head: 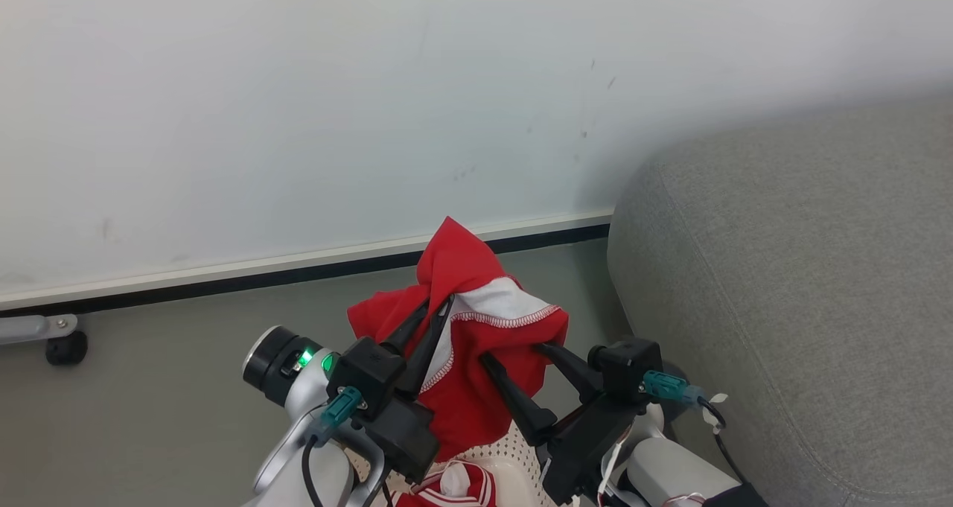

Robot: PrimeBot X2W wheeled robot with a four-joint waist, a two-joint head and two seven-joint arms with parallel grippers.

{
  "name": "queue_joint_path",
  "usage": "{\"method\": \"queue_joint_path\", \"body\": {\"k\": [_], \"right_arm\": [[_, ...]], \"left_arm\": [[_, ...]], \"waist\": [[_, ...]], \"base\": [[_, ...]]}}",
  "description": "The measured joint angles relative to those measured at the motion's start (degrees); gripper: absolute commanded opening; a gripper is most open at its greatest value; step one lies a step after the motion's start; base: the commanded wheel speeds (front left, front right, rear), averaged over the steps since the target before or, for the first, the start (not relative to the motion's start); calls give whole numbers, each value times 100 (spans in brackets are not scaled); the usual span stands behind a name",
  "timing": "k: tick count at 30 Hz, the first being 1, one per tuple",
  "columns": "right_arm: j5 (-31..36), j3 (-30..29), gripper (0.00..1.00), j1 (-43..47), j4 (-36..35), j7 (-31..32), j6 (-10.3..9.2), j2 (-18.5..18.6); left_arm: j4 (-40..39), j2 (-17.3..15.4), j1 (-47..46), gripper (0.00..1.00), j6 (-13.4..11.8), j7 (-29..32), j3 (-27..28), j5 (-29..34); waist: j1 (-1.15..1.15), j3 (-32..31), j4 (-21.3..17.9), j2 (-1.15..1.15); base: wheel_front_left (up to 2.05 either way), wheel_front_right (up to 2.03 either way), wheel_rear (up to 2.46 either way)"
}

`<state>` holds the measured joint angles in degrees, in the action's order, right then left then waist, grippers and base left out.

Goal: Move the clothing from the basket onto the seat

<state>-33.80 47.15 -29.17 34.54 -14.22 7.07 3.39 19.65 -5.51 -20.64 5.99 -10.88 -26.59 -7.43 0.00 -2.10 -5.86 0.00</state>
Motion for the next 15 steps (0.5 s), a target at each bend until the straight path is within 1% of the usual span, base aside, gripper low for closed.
{"method": "queue_joint_path", "body": {"k": [5, 6, 7, 8, 9, 15], "right_arm": [[-301, 250, 100, -249, 64, -1, 0, 0], [-337, 311, 95, -291, 78, 0, 0, 1], [-388, 387, 31, -354, 94, -1, 1, 0], [-411, 421, 5, -376, 113, -1, 1, 0], [-428, 449, 0, -402, 133, -1, 1, 0], [-555, 457, 0, -453, 326, -4, 1, 4]], "left_arm": [[-83, 1, 2, 0, 4, 71, -31, 0], [-97, 1, 4, 0, 4, 73, -35, 0], [-125, 1, 14, 0, 4, 105, -37, -2], [-136, 0, 27, 0, 4, 124, -36, -10], [-146, 0, 55, 0, 4, 130, -34, -18], [-176, -29, 213, 0, -2, 180, 2, -59]], "waist": [[0, -10, 45, 0], [0, -12, 51, 0], [0, -14, 59, 0], [0, -14, 60, 0], [0, -14, 60, 0], [0, -6, 26, 0]], "base": [[0, 0, 0], [0, 0, 0], [0, 0, 0], [0, 0, 0], [0, 0, 0], [0, 0, 0]]}}
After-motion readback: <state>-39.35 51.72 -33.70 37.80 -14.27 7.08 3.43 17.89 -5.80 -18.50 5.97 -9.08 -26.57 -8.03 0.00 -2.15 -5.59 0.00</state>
